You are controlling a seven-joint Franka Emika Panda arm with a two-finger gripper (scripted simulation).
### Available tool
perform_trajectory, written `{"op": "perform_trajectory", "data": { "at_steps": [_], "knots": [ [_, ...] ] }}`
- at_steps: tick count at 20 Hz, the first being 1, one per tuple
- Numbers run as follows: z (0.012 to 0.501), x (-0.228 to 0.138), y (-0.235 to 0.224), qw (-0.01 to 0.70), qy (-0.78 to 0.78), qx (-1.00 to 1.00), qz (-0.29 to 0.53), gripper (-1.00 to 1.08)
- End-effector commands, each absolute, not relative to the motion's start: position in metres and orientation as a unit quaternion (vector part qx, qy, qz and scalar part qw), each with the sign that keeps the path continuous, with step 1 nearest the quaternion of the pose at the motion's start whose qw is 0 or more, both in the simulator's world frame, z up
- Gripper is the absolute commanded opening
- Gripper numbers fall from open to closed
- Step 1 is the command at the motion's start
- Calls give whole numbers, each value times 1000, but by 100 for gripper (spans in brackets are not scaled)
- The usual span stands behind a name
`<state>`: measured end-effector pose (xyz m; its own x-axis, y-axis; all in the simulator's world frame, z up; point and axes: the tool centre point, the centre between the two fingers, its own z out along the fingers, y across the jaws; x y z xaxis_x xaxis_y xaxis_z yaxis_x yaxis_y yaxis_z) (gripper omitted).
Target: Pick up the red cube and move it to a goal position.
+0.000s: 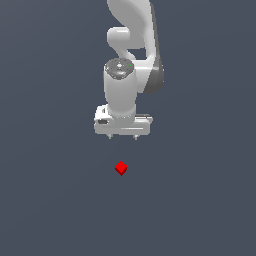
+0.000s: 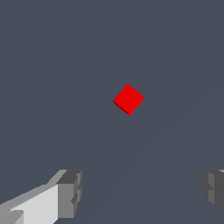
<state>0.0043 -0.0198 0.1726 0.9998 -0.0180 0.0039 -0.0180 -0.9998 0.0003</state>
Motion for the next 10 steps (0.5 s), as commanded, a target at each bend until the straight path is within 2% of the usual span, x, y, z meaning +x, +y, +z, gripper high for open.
{"op": "perform_trajectory", "data": {
  "at_steps": [1,10],
  "knots": [
    [173,4,-20,0,-9,1000,2,100],
    [160,10,-19,0,-36,999,2,100]
  ]
}}
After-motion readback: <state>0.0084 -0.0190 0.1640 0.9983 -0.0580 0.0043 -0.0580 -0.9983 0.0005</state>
